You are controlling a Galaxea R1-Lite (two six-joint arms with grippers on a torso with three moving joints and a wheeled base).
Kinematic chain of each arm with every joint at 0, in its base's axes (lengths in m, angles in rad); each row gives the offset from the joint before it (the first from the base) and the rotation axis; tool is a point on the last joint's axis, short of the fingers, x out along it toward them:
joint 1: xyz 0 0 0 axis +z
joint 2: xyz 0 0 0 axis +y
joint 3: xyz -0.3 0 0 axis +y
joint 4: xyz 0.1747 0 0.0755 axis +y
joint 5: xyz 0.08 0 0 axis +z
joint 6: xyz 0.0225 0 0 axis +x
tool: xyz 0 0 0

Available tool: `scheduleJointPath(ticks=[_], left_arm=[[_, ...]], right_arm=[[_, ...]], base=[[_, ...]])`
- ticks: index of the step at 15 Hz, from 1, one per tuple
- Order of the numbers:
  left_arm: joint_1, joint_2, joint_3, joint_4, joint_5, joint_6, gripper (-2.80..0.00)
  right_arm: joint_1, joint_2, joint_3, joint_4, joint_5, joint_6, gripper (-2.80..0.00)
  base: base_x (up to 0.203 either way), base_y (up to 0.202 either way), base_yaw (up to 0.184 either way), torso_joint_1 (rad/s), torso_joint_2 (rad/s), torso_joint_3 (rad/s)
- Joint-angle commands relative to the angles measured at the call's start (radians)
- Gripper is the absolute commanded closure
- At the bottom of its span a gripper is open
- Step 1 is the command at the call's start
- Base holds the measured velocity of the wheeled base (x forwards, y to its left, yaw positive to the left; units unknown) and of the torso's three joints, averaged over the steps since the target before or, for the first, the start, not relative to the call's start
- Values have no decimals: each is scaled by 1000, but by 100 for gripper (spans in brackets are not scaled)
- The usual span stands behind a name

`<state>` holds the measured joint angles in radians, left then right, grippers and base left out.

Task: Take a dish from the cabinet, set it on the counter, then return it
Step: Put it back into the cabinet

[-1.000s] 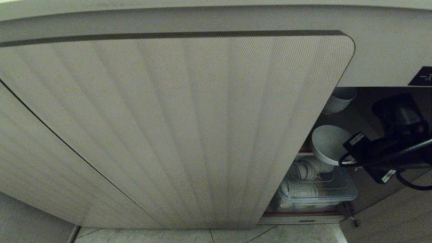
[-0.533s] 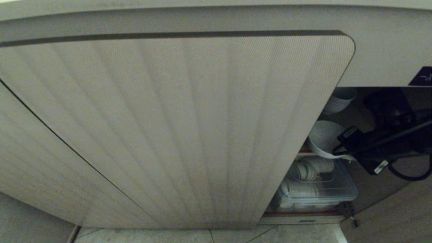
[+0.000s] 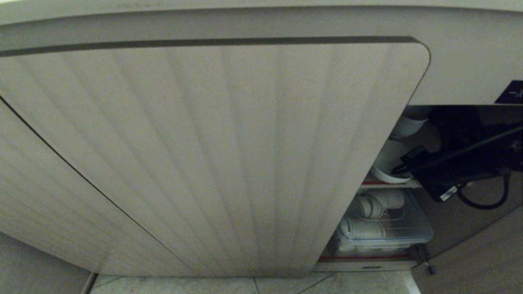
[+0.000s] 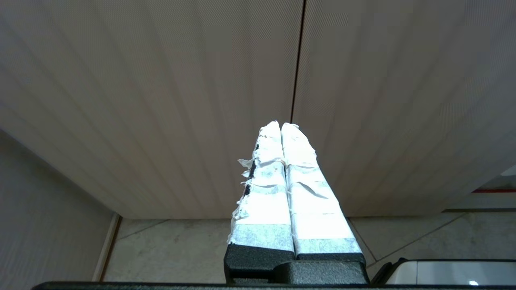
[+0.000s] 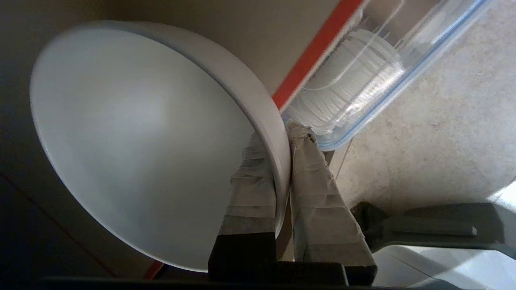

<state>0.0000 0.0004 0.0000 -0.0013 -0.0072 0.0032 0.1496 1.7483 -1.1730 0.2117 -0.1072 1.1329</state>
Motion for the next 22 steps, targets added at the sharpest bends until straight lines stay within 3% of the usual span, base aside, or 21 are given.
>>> scheduleJointPath(ticks=[1,22], left_arm=[[0,0,0,0,0,0,0],[0,0,0,0,0,0,0]], right_arm=[[1,17,-18,-1,-2,13,0],[10,90,-85,-8,-29,49,0]], base=[[0,0,0,0,0,0],[0,0,0,0,0,0]])
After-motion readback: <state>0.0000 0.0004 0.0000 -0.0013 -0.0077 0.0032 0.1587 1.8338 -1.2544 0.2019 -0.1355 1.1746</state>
